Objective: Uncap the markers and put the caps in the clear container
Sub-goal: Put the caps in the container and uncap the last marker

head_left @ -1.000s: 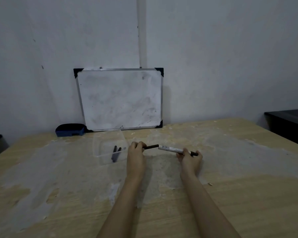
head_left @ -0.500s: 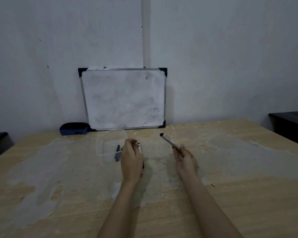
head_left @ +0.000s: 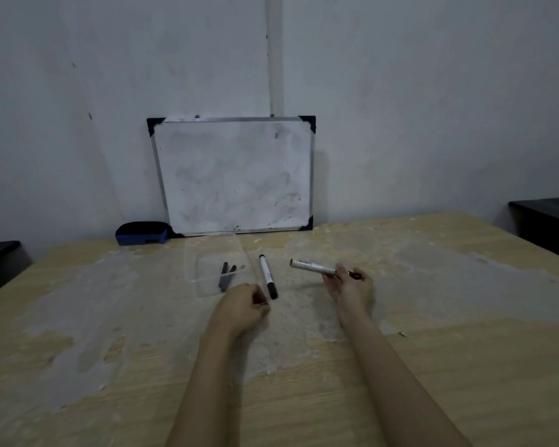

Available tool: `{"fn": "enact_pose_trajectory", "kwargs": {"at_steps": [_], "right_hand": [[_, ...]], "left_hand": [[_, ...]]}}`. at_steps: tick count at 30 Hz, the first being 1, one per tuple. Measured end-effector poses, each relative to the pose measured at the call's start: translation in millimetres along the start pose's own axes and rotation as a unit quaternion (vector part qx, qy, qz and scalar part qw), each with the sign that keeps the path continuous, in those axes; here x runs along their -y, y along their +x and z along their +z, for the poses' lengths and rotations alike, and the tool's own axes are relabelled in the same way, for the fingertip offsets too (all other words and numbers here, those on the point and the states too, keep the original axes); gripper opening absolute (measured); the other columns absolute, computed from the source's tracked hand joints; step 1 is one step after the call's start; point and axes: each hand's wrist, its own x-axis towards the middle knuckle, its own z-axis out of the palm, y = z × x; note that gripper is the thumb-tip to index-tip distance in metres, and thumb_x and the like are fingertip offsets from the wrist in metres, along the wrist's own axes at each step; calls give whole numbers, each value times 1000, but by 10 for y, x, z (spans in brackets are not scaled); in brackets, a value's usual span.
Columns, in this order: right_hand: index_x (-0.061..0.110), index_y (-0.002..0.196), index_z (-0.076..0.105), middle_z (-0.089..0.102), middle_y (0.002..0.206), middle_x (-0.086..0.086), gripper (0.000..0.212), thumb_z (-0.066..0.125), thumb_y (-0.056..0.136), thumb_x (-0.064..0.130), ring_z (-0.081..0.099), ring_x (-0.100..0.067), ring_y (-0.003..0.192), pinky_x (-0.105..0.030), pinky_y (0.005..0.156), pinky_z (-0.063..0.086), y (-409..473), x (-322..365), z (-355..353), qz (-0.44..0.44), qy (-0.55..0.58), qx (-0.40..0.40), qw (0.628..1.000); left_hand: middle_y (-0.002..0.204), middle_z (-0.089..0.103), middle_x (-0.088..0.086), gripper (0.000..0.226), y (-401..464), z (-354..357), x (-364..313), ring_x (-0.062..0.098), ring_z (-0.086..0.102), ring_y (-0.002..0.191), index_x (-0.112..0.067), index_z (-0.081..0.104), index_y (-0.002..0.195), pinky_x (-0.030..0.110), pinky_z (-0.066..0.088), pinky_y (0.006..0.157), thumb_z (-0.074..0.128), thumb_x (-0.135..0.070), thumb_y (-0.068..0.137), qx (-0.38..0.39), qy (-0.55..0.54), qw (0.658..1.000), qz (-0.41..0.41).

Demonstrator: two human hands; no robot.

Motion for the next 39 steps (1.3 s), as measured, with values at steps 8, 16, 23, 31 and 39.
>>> {"fn": "enact_pose_trajectory", "kwargs": {"at_steps": [8, 16, 23, 31, 39], "right_hand": [[9, 135, 31, 46, 111, -17, 50, 52, 90, 0, 57, -27, 87, -13, 45, 54, 3, -93, -2, -44, -160, 40, 985], [9, 128, 36, 48, 108, -19, 42, 53, 90, 1, 56, -19, 76, -15, 47, 56, -6, -99, -10, -37, -180, 89, 979], [11, 108, 34, 47, 107, -19, 29, 53, 89, 0, 57, -18, 72, -16, 46, 56, -47, -59, -8, -14, -157, 77, 984], [9, 105, 30, 47, 85, -8, 28, 53, 91, 5, 56, -18, 68, -15, 45, 56, -45, -62, -12, -5, -186, 106, 977], [10, 105, 28, 47, 101, -18, 29, 53, 91, 6, 59, -23, 67, -18, 45, 57, -67, -50, -13, 13, -197, 101, 975]], "left_hand": [[78, 61, -3, 9, 24, 92, 3, 7, 55, 69, -18, 64, 84, 17, 44, 59, 61, -10, 87, -38, -263, 964, 8], [72, 64, 1, 6, 100, 266, -2, 8, 57, 64, -10, 62, 84, 12, 46, 55, 66, -6, 82, -98, -322, 941, -18], [94, 68, 14, 28, 132, 285, -63, -6, 65, 59, 9, 63, 111, -2, 49, 55, 59, 7, 83, -91, -408, 908, -42], [69, 64, 4, 20, 131, 310, -35, -9, 62, 45, 10, 62, 105, 4, 46, 43, 53, 3, 89, -94, -412, 905, -38], [70, 65, 3, 21, 129, 345, -56, -4, 61, 47, 4, 62, 107, 5, 46, 42, 48, 4, 91, -93, -383, 918, -42]]}}
